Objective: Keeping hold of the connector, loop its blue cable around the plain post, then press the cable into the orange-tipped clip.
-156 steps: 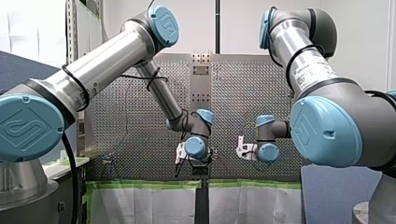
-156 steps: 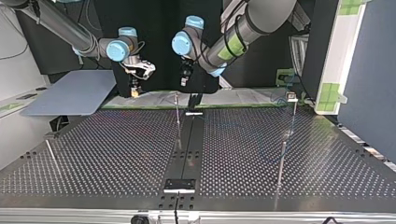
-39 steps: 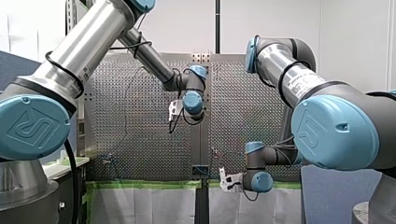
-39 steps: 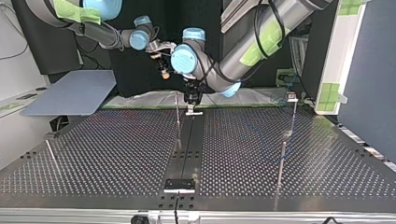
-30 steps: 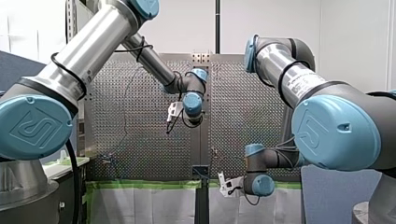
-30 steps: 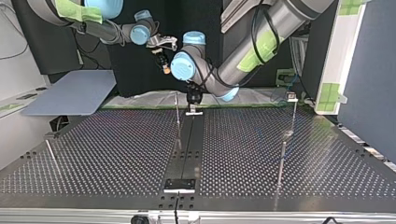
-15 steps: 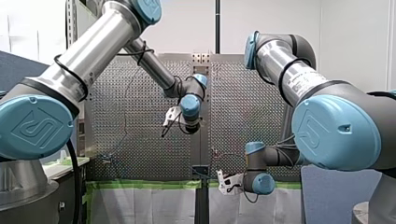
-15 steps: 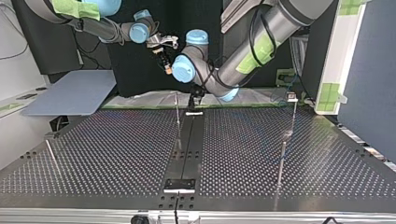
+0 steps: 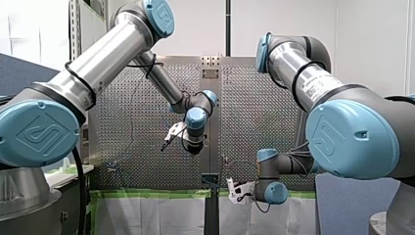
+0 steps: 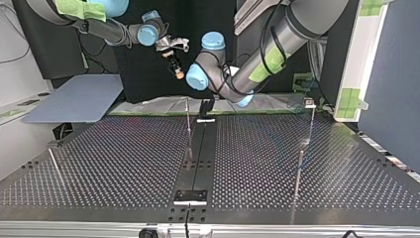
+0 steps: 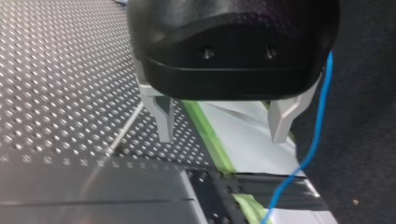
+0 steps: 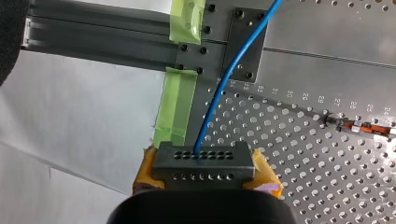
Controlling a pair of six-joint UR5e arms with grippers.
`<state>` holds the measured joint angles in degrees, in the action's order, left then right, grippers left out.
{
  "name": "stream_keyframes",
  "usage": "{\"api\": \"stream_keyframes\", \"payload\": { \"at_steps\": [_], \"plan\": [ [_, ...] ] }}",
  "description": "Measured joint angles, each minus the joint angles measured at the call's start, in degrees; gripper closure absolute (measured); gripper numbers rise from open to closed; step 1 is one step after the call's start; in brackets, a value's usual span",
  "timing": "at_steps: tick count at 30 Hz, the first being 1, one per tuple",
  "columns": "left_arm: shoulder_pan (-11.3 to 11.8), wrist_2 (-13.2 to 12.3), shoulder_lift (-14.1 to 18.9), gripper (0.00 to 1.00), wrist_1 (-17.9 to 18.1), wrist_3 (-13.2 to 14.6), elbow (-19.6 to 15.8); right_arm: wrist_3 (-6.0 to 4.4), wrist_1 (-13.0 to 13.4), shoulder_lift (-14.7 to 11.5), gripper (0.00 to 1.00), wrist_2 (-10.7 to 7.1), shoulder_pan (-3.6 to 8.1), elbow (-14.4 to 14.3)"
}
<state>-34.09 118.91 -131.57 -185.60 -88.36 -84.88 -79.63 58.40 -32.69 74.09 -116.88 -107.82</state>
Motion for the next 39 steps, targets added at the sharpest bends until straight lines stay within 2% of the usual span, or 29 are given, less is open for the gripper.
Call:
{"api": "stream_keyframes", "payload": {
  "at_steps": [9, 17, 21, 29, 39],
  "plan": [
    [0.9, -0.8, -0.9, 0.00, -5.6, 0.3, 3.1, -0.36, 0.1, 0.0, 1.00, 0.01, -0.20, 0.2],
    [-1.0, -4.6, -5.0, 0.00, -10.1, 1.3, 7.6, -0.60, 0.1, 0.0, 1.00, 0.12, -0.39, 0.3],
    [-1.2, -5.8, -6.9, 0.00, -12.5, 1.3, 9.9, -0.73, 0.2, 0.0, 1.00, 0.20, -0.45, 0.3],
    [-0.3, -5.1, -8.6, 0.00, -17.1, 1.3, 13.4, -0.77, 0.1, 0.0, 1.00, 0.27, -0.63, 0.4],
    [0.6, -5.0, -9.5, 0.00, -22.6, 1.3, 14.8, -0.80, 0.0, 0.0, 1.00, 0.27, -0.87, 0.4]
  ]
}}
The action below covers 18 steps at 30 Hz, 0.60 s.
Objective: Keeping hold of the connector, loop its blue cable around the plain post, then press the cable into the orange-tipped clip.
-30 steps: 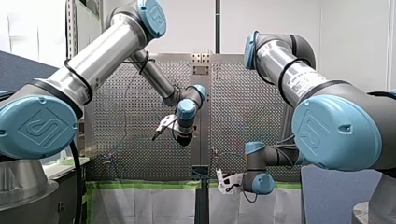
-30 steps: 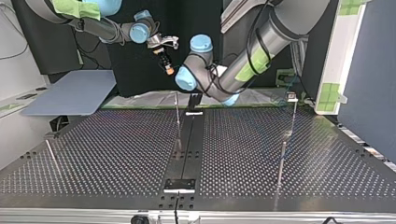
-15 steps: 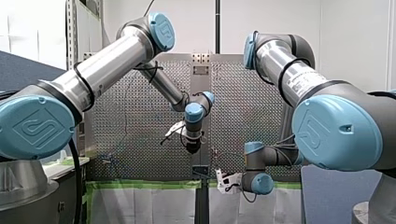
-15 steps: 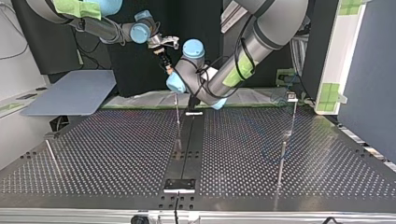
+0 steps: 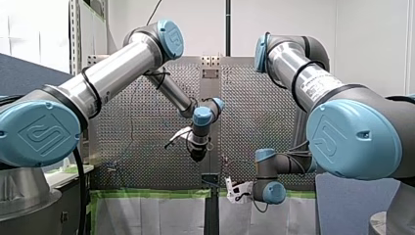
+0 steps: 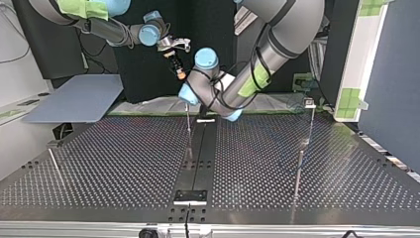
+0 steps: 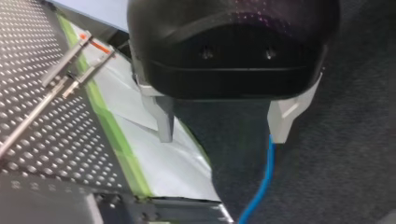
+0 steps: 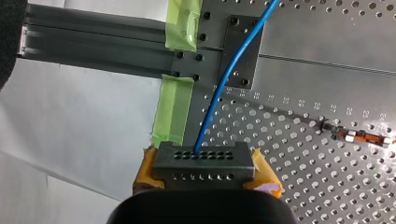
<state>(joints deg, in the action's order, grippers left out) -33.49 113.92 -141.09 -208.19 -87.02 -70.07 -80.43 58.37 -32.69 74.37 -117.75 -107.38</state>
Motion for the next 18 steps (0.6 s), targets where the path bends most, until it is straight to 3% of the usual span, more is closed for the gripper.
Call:
{"api": "stream_keyframes", "payload": {
  "at_steps": [9, 18],
  "plan": [
    [0.8, -0.7, -0.1, 0.00, -5.1, 0.5, 0.5, 0.01, -0.3, 0.0, 1.00, 0.12, -0.23, 0.3],
    [0.8, -3.1, -0.6, 0.00, -10.4, 0.9, 2.5, 0.01, -0.4, 0.0, 1.00, 0.17, -0.60, 0.4]
  ]
}}
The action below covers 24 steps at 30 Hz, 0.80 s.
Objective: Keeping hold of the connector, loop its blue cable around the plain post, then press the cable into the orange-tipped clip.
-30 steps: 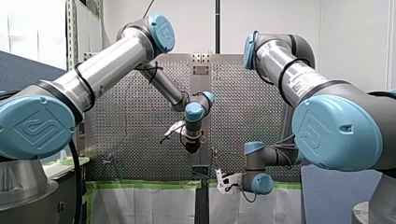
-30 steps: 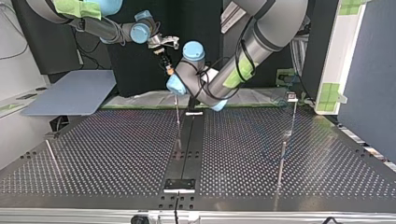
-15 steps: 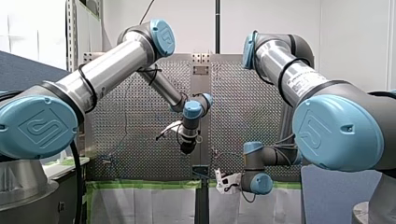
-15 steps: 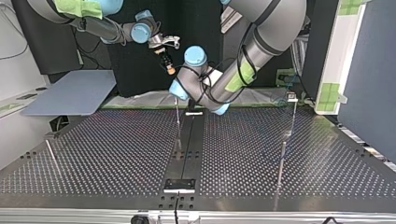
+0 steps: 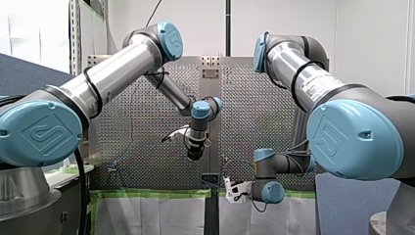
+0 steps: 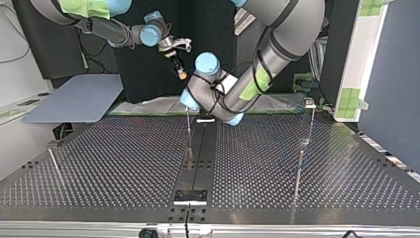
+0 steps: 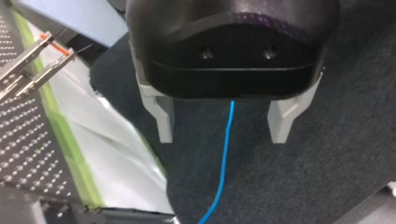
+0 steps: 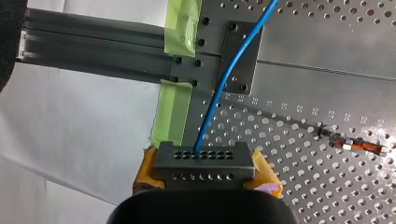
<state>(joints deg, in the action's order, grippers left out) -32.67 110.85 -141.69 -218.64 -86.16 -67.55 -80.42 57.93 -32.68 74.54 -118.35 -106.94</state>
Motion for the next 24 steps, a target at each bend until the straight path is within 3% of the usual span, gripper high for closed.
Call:
{"api": "stream_keyframes", "payload": {
  "at_steps": [8, 14, 24],
  "plan": [
    [-1.2, -1.7, -3.8, 0.00, -3.5, 0.2, 2.7, -0.01, -0.1, 0.0, 1.00, 0.01, -0.21, 0.1],
    [-1.3, -2.9, -5.6, 0.00, -1.4, -0.9, 4.7, 0.01, -0.2, 0.0, 1.00, 0.03, -0.32, 0.2],
    [-1.0, -2.1, -8.0, 0.00, 0.9, -1.6, 5.6, 0.03, -0.2, 0.0, 1.00, 0.06, -0.49, 0.2]
  ]
}}
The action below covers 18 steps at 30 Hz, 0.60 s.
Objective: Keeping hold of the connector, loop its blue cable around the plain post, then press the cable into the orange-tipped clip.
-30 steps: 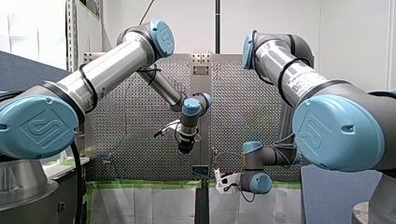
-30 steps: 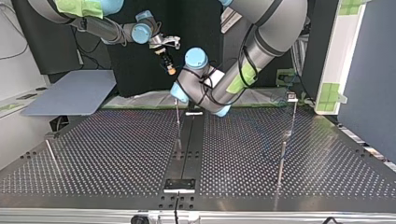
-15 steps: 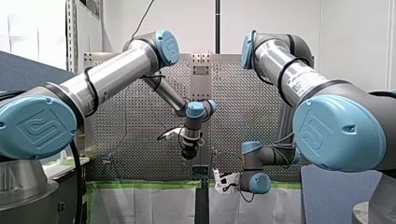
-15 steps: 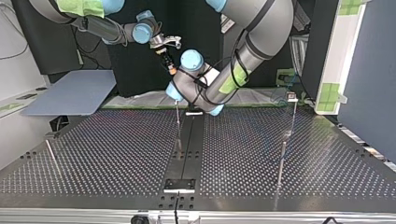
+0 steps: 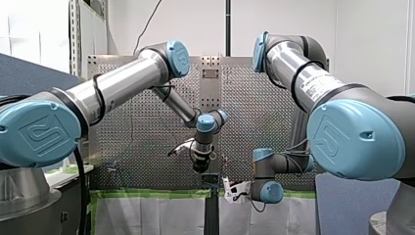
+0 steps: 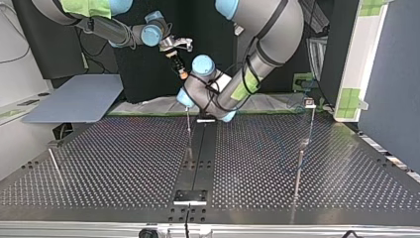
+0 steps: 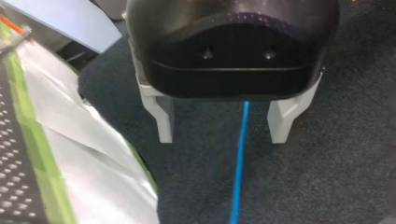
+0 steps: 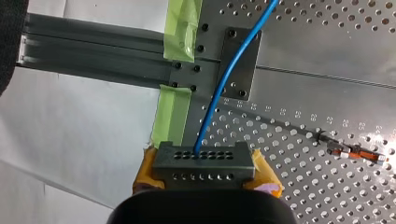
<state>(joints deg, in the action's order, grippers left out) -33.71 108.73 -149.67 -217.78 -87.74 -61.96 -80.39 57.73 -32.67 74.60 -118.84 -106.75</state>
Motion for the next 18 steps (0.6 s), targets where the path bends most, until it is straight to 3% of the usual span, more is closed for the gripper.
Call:
{"api": "stream_keyframes", "payload": {
  "at_steps": [8, 18],
  "plan": [
    [-0.1, 0.1, -3.4, 0.00, 2.0, 0.3, 0.3, 0.04, 0.0, 0.0, 1.00, 0.02, -0.10, 0.0],
    [1.0, 0.6, -4.9, 0.00, 7.0, 0.2, 0.4, 0.04, -0.1, 0.0, 1.00, -0.05, -0.14, 0.0]
  ]
}}
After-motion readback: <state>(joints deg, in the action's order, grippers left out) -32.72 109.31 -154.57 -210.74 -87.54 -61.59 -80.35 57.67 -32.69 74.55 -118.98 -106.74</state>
